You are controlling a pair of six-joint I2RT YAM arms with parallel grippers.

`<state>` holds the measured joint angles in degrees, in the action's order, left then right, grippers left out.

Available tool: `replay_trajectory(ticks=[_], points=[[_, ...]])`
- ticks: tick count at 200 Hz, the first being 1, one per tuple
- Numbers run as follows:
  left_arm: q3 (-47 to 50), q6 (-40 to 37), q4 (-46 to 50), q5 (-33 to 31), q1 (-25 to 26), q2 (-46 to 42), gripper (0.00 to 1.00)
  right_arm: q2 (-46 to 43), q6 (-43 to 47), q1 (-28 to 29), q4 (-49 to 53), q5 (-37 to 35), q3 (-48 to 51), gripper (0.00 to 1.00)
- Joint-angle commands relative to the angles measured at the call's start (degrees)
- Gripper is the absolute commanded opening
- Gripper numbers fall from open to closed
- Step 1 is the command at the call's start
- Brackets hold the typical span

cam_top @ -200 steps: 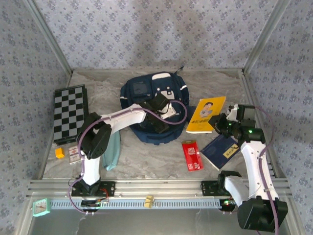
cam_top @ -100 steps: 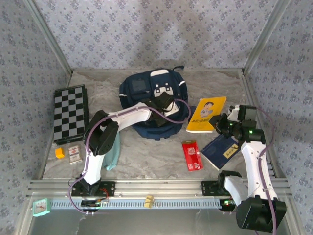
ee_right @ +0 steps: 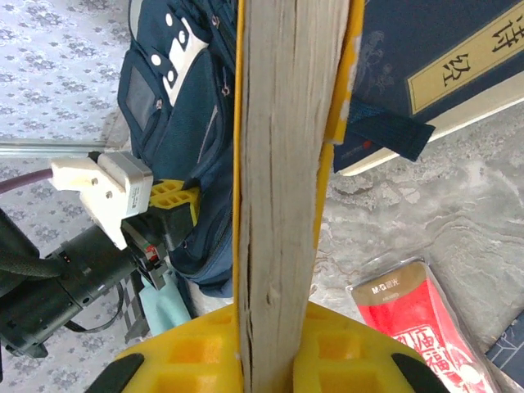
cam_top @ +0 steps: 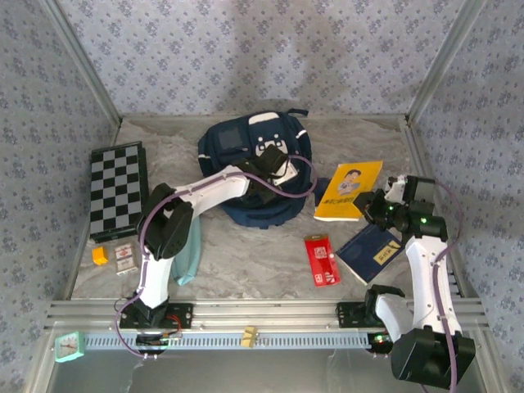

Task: Pack the student bag
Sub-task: Open the student bag at the top-center of the table, then place the book in the student bag.

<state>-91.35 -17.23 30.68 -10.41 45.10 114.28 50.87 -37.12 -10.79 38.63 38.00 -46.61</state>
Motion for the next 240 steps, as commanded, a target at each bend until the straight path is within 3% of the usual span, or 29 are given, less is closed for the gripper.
replay_trajectory(ticks=[1,24,50,78,117,140,172,223,240], points=[[-3.9,1.85,0.83,-4.44,-0.45,-7.1,0.0,-0.28,2.89,-0.38,-0.67,4.03,-4.23,0.0],[-6.46,1.68,1.55,-8.26,-0.58,-9.18,0.0,0.8,5.33,-0.32,2.47,5.68,-6.11,0.0],[-10.95,1.72,2.71,-8.11,-0.79,-10.77,0.0,1.54,2.72,1.07,-0.73,9.44,-5.11,0.0],[-15.96,2.12,3.27,-8.53,-0.9,-10.92,0.0,2.96,-0.05,6.76,-3.89,9.81,-4.11,0.0],[-23.27,2.34,5.91,-10.02,-2.33,-8.84,0.0,6.35,-8.28,16.59,-16.89,6.26,0.36,0.0],[-25.34,2.89,6.76,-8.03,-2.46,-8.88,0.0,12.72,-10.91,24.72,-26.17,1.51,0.26,0.0],[-24.95,3.25,6.66,-6.86,-2.34,-9.51,0.0,23.07,-11.5,31.46,-38.15,-5.13,-4.22,0.0],[-23.9,3.57,6.69,-7.82,-2.4,-9.69,0.0,41.91,-10.78,34.92,-51.62,-9.69,-13.37,0.0],[-23.7,3.42,6.7,-7.72,-2.39,-9.71,0.0,47.08,-10.27,35.46,-51.16,-11.6,-17.28,0.02]])
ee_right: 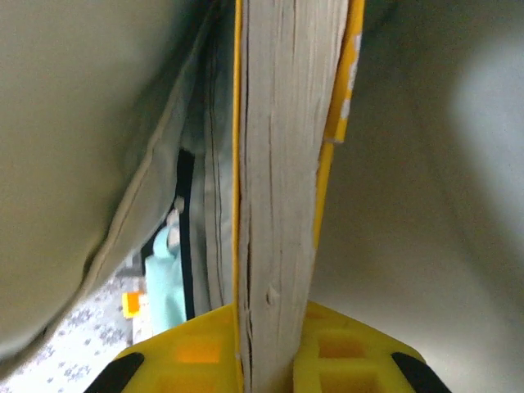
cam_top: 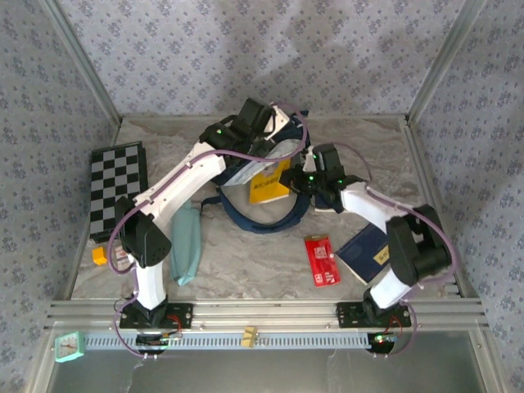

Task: Pack the student bag
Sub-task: Place the book in the student bag.

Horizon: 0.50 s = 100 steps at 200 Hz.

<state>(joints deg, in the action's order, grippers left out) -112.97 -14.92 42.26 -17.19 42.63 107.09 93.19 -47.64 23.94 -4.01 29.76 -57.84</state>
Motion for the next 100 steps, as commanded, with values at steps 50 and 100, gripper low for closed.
replay_trajectory(ticks=[50,100], points=[[-0.42,1.03,-5.59,-1.23,-0.54,-3.1,0.0,10.48,3.6,0.69,1.99,-9.26,-9.62,0.29],[0.91,0.85,-6.7,-0.22,-0.89,-4.03,0.0,-1.39,9.01,4.75,14.01,-26.2,-2.34,0.49]])
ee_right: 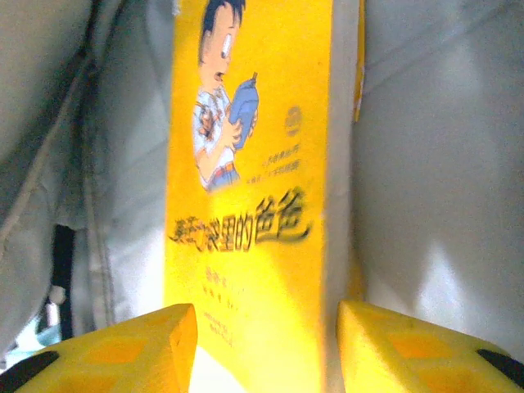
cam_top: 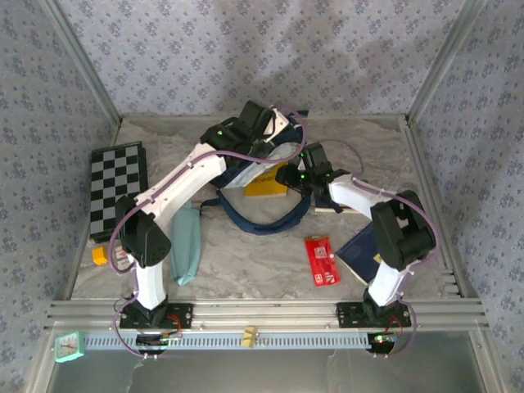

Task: Pack the student bag
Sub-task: Place the book in the student bag.

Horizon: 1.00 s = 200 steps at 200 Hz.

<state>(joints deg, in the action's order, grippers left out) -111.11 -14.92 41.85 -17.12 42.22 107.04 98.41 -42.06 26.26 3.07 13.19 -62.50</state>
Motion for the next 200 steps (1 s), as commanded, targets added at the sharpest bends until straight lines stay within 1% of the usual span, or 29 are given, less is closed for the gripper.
replay_trajectory(ticks=[1,13,29,45,57,75,89,104,119,136,161,167,187,200], points=[[-0.95,0.81,-6.27,-0.28,-0.47,-4.01,0.0,-6.77,3.41,2.68,7.07,-9.79,2.39,0.49],[-0.95,0.74,-6.45,0.07,-0.56,-4.25,0.0,-7.07,2.98,5.62,7.96,-10.42,2.9,0.44],[-0.95,0.77,-6.54,0.08,-0.65,-4.13,0.0,-4.59,1.67,9.16,7.01,-9.28,2.42,0.37],[-0.95,0.44,-6.27,-0.31,-0.74,-4.2,0.0,-0.75,-0.17,10.66,5.77,-8.78,1.12,0.24],[0.17,0.1,-5.96,-0.92,-0.87,-4.3,0.0,1.37,-0.56,11.29,3.66,-8.97,0.84,0.19],[1.12,0.13,-5.25,-1.37,-1.38,-4.55,0.0,3.49,0.83,11.93,1.09,-12.09,0.23,0.13],[2.14,0.37,-5.07,-1.02,-2.02,-5.18,0.0,4.71,2.09,11.75,-0.37,-16.44,-0.68,0.08],[4.59,0.37,-5.96,0.91,-2.53,-6.49,0.0,5.04,2.86,10.99,-5.04,-19.78,-0.39,0.08],[7.12,-0.3,-7.08,3.5,-2.73,-7.99,0.0,5.22,3.06,10.07,-9.57,-21.44,-0.43,0.08],[8.52,-1.12,-7.38,3.21,-3.15,-8.59,0.0,5.84,4.54,9.9,-13.35,-23.58,-0.86,0.08],[7.96,-1.08,-5.84,2.92,-4.53,-8.67,0.0,7.65,4.43,9.54,-12.67,-18.98,-2.24,0.07],[8.08,-1.3,-5.92,3.0,-4.73,-8.93,0.0,7.47,4.52,9.74,-12.65,-17.89,-1.71,0.08],[9.67,-1.69,-7.27,2.96,-5.75,-9.83,0.0,3.65,5.09,10.73,-12.97,-16.01,1.74,0.15],[10.02,-1.99,-6.64,2.44,-6.87,-9.38,0.0,-0.3,5.52,10.87,-13.44,-12.64,4.22,0.23]])
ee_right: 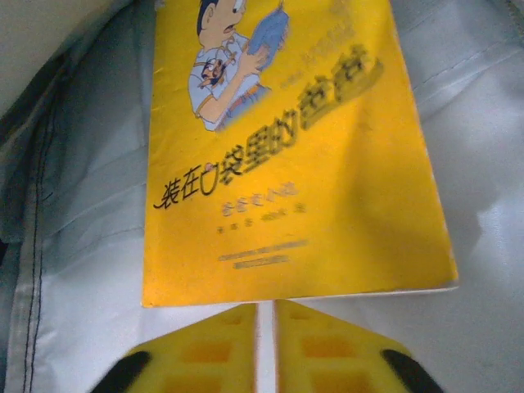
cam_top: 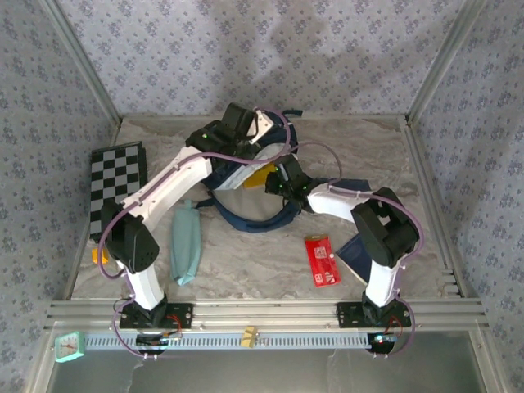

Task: Pack the student bag
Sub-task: Place the book in the student bag, then close the student bag at the top-center of the table, then rotate the book at the middle-right of the table.

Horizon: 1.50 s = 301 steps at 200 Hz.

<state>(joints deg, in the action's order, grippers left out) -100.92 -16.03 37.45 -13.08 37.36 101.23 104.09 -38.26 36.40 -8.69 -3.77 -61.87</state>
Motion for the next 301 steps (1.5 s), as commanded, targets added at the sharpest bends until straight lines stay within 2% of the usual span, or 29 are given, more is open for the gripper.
replay_trajectory(ticks=[1,16,40,69,89,114,129,155,183,196,209,217,223,231,245,254,267,283,301], points=[[-0.16,-0.9,-2.18,-1.69,-2.11,-3.53,0.0,-6.35,1.71,0.66,-1.64,4.79,3.68,0.24],[0.33,-2.22,-0.85,-3.62,-3.2,-3.1,0.0,-11.58,1.79,0.6,0.27,10.07,5.7,0.29],[4.43,-5.51,0.03,-7.56,-3.88,-3.64,0.0,-20.68,1.79,0.22,8.31,10.56,7.74,0.36],[11.53,-5.34,-3.73,-4.48,-4.42,-6.94,0.0,-29.16,1.74,-3.13,19.6,10.88,9.58,0.44],[11.32,-2.97,-3.66,-3.32,-6.14,-6.71,0.0,-34.18,0.68,-7.25,26.45,10.14,11.43,0.47],[11.03,-0.64,-3.28,3.59,-6.79,-8.3,0.0,-39.96,-1.89,-14.61,32.12,11.76,15.37,0.52],[12.32,-0.24,-5.36,5.04,-6.8,-8.68,0.0,-42.49,-3.22,-19.36,35.22,13.14,17.45,0.54],[9.5,-0.22,-1.11,5.7,-6.96,-4.55,0.01,-43.5,-2.98,-25.79,38.94,15.66,19.77,0.61],[10.92,-2.15,1.13,6.89,-3.44,-3.22,0.03,-41.85,-2.51,-30.81,39.43,18.53,21.31,0.68],[11.99,-2.13,1.13,7.81,-1.76,-4.08,0.07,-39.28,-2.17,-33.28,38.07,20.94,21.21,0.66],[12.42,-1.15,1.13,8.71,-0.75,-5.17,0.14,-37.58,-2.05,-34.84,34.57,25.67,20.59,0.54],[12.2,-0.22,2.85,8.86,-0.57,-5.7,0.21,-37.89,-3.06,-34.68,32.07,27.05,20.55,0.52],[11.99,0.74,3.0,8.97,-0.45,-6.09,0.32,-38.49,-3.93,-34.07,30.55,26.48,20.56,0.52],[11.73,2.36,2.82,9.81,-0.46,-6.7,0.41,-38.96,-4.84,-33.11,28.89,24.87,20.56,0.52],[11.69,5.18,1.84,14.1,-0.02,-7.89,0.51,-37.03,-5.21,-32.77,26.04,24.03,20.12,0.5],[11.78,7.61,-1.27,14.72,0.83,-8.53,0.57,-33.97,-5.19,-33.55,25.96,23.83,18.89,0.46],[11.85,11.69,-4.78,16.43,2.19,-8.29,0.62,-29.45,-6.01,-34.84,24.71,25.1,17.19,0.39],[11.14,16.2,-8.23,17.17,4.35,-6.22,0.66,-25.03,-6.81,-34.41,19.95,26.19,15.72,0.38],[8.65,20.48,-9.73,15.72,6.57,-2.06,0.67,-19.88,-5.35,-33.47,18.69,23.8,13.04,0.38]])
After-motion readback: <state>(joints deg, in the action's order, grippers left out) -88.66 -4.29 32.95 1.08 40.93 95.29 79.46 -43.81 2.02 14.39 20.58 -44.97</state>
